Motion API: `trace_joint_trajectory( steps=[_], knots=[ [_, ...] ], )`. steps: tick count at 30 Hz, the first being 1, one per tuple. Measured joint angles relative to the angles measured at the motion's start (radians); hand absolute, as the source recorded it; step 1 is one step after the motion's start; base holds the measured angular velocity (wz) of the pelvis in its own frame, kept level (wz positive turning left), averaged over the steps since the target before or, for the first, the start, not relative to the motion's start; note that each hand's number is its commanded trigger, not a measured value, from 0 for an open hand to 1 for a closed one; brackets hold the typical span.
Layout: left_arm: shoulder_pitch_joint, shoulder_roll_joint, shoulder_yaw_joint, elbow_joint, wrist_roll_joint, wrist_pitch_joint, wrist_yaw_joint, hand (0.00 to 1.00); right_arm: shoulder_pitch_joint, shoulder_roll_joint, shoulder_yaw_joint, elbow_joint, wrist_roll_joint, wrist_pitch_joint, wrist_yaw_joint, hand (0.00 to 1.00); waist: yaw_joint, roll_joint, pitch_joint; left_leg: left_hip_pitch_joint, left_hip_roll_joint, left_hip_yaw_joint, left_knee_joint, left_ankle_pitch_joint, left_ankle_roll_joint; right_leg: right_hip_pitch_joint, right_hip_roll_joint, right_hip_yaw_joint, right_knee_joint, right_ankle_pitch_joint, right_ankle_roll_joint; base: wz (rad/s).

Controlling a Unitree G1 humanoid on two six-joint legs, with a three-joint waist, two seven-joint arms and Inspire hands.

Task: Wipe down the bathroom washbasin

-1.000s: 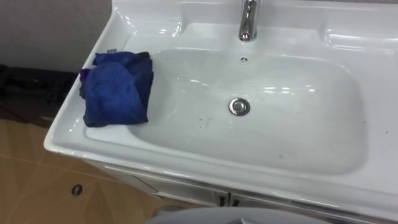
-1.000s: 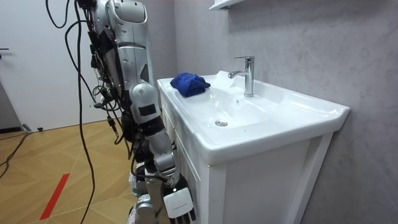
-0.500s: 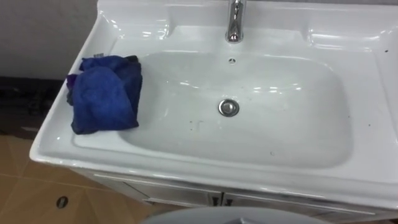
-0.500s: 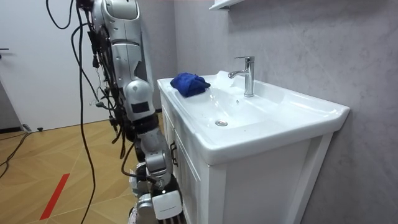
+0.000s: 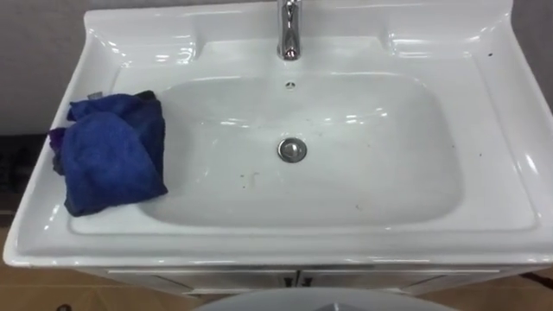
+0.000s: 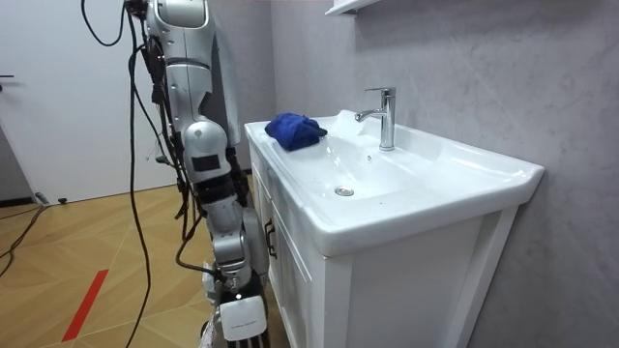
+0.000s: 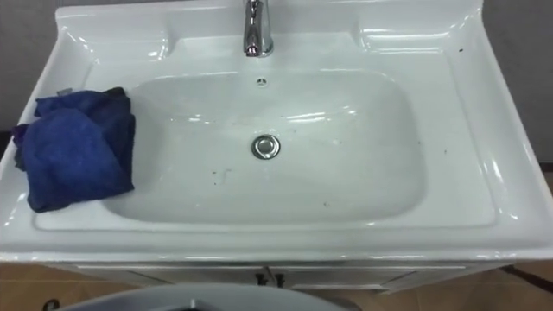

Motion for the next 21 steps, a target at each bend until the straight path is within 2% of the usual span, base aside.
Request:
trace_joint_trajectory(
  steps=[4, 7, 10, 16, 21],
  knots=[
    [-0.009, 0.0, -0.044, 0.0, 0.087, 0.01, -0.051, 0.0, 0.004, 0.0, 0.022, -0.011, -0.116, 0.007, 0.022, 0.0, 0.001, -0.001, -0.0009, 0.005, 0.0, 0.009, 0.002, 0.0, 0.0, -0.002, 0.001, 0.018, 0.001, 0.0, 0.0, -0.13],
    [-0.014, 0.001, -0.091, 0.0, 0.11, 0.023, -0.092, 0.0, 0.002, 0.003, 0.08, -0.016, -0.173, 0.03, 0.026, 0.0, 0.001, 0.0, -0.0022, 0.003, 0.001, 0.013, 0.006, -0.001, 0.001, -0.001, 0.002, 0.027, 0.0, 0.0, 0.0, -0.1],
    [-0.026, 0.0, -0.13, 0.0, 0.132, 0.035, -0.125, 0.0, -0.009, 0.005, 0.088, -0.016, -0.207, 0.044, 0.026, 0.0, 0.001, -0.003, -0.0045, 0.004, 0.001, 0.015, 0.01, -0.004, 0.006, -0.001, 0.002, 0.027, 0.0, 0.0, 0.0, -0.01],
    [-0.026, 0.0, -0.146, 0.0, 0.154, 0.061, -0.16, 0.0, -0.03, 0.007, 0.088, -0.041, -0.214, 0.044, 0.023, 0.0, 0.002, -0.011, -0.0052, 0.005, 0.001, 0.026, 0.018, -0.006, 0.008, -0.003, 0.002, 0.037, 0.0, 0.0, 0.0, -0.04],
    [-0.028, 0.0, -0.147, 0.0, 0.219, 0.073, -0.18, 0.0, -0.029, 0.02, 0.088, -0.05, -0.214, 0.044, 0.013, 0.0, 0.004, -0.018, -0.005, 0.005, 0.001, 0.026, 0.018, -0.006, 0.008, -0.004, 0.003, 0.045, -0.001, 0.0, 0.0, -0.04]
  ],
)
